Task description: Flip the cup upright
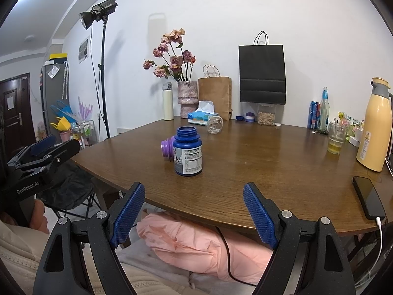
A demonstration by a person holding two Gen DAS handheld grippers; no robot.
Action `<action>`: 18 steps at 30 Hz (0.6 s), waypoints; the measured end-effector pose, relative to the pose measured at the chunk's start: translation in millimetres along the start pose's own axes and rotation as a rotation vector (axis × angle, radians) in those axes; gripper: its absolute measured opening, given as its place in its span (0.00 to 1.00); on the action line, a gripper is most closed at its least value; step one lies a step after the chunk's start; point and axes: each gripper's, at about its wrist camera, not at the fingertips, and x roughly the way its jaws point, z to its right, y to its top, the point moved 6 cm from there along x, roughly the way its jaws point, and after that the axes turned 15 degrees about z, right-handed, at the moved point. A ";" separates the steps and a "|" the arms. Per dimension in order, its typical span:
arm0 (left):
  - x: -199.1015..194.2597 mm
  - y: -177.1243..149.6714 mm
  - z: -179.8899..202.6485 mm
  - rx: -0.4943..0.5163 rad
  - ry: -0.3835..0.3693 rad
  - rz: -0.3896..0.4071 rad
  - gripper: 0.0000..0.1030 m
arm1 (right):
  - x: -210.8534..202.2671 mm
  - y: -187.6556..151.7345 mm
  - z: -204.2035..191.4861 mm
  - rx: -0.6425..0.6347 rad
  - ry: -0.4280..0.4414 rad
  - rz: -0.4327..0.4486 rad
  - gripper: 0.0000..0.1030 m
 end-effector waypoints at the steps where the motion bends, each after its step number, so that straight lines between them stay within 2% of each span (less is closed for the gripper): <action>1: 0.3 0.0 0.0 0.000 0.000 0.000 1.00 | 0.3 -0.1 0.4 0.001 0.000 0.000 0.84; 18: -0.4 -1.2 0.1 0.000 0.001 0.000 1.00 | 1.6 -2.6 -1.5 0.001 -0.001 -0.002 0.84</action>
